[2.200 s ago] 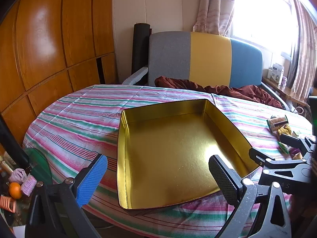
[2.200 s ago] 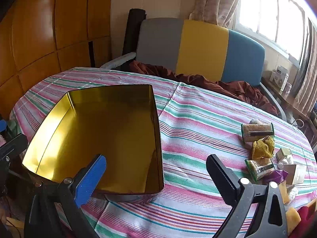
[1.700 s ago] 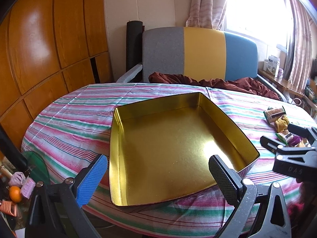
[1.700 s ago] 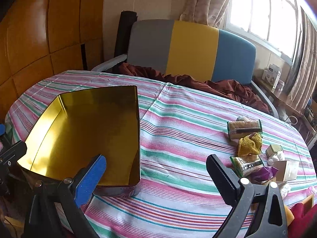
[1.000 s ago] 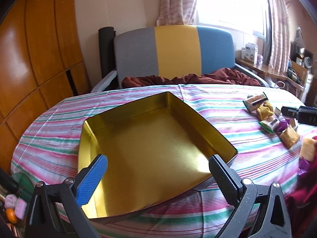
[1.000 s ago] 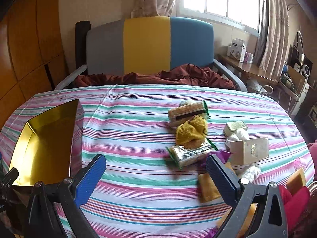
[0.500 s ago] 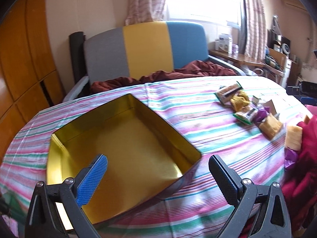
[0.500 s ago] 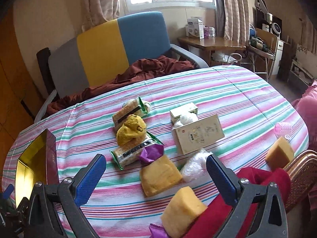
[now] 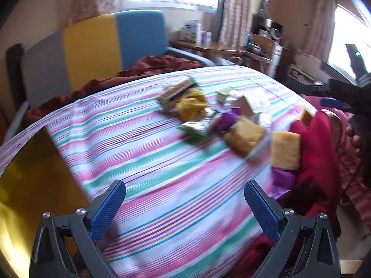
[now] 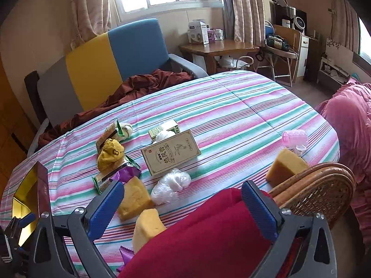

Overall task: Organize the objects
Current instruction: 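Grasp the purple wrapped candy with the left tool while the right tool grasps the yellow sponge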

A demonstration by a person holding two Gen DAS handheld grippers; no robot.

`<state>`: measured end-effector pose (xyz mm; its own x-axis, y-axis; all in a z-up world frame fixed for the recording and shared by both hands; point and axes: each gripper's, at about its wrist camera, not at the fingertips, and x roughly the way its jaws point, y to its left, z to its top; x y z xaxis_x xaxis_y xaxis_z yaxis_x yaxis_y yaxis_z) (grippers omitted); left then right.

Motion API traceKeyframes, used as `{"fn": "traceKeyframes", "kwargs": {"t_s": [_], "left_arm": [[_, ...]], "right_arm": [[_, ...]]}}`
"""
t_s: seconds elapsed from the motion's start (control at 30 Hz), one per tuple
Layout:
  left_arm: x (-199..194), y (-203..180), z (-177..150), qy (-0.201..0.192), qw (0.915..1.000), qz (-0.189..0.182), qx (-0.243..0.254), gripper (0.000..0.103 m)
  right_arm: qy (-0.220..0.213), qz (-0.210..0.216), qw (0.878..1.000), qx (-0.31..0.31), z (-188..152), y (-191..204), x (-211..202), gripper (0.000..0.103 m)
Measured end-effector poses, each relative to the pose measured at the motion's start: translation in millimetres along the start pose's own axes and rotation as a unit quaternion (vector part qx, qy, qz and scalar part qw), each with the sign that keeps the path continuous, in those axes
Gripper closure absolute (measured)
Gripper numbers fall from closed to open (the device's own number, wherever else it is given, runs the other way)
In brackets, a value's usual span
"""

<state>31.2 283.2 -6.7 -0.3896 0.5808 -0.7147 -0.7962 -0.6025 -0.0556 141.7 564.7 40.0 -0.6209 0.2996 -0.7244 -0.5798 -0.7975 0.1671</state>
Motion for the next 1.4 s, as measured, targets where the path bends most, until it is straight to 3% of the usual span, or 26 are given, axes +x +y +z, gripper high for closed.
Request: {"fn": "traceKeyframes", "kwargs": {"t_s": [0.17, 0.33, 0.63, 0.77, 0.87, 0.97, 1.1, 1.23, 1.3, 1.37, 1.4], "left_arm": [[21.6, -42.6, 4.5, 0.021, 0.9951, -0.079, 0.055, 0.002], [45.4, -86.5, -11.5, 0.060, 0.9801, -0.133, 0.134, 0.011], [80.8, -104.0, -13.5, 0.096, 0.9696, -0.192, 0.118, 0.018], [86.3, -102.8, -8.6, 0.094, 0.9649, -0.209, 0.128, 0.021], [89.9, -105.9, -5.5, 0.093, 0.9621, -0.211, 0.146, 0.024], [92.2, -101.4, -1.0, 0.091, 0.9600, -0.218, 0.150, 0.037], [90.2, -83.8, -0.2, 0.091, 0.9619, -0.227, 0.123, 0.047], [87.4, -62.2, 0.1, 0.087, 0.9702, -0.210, 0.083, 0.047], [83.5, -57.9, -1.9, 0.085, 0.9735, -0.198, 0.077, 0.047], [79.9, -55.3, -4.4, 0.084, 0.9747, -0.194, 0.072, 0.046], [81.9, -55.7, -3.9, 0.083, 0.9758, -0.190, 0.069, 0.040]], "right_arm": [[0.004, 0.009, 1.000, -0.013, -0.8, -6.1, -3.4, 0.000], [0.015, 0.015, 0.999, -0.027, -2.4, -6.5, -0.1, 0.000], [0.032, 0.016, 0.997, -0.061, -0.7, -0.5, 4.9, 0.000], [0.069, 0.042, 0.994, -0.079, 0.3, 5.5, 15.8, 0.001], [0.121, 0.066, 0.984, -0.109, 1.8, 17.1, 30.3, 0.004], [0.166, 0.064, 0.971, -0.161, -0.4, 31.2, 42.9, 0.004], [0.236, 0.061, 0.939, -0.244, -12.0, 53.5, 60.3, 0.006], [0.281, 0.046, 0.913, -0.291, -23.7, 70.2, 79.1, 0.006], [0.303, 0.025, 0.904, -0.302, -29.6, 75.5, 91.7, 0.013], [0.314, 0.015, 0.900, -0.302, -34.9, 77.4, 101.8, 0.015], [0.317, 0.015, 0.900, -0.299, -36.8, 77.6, 105.5, 0.016]]}}
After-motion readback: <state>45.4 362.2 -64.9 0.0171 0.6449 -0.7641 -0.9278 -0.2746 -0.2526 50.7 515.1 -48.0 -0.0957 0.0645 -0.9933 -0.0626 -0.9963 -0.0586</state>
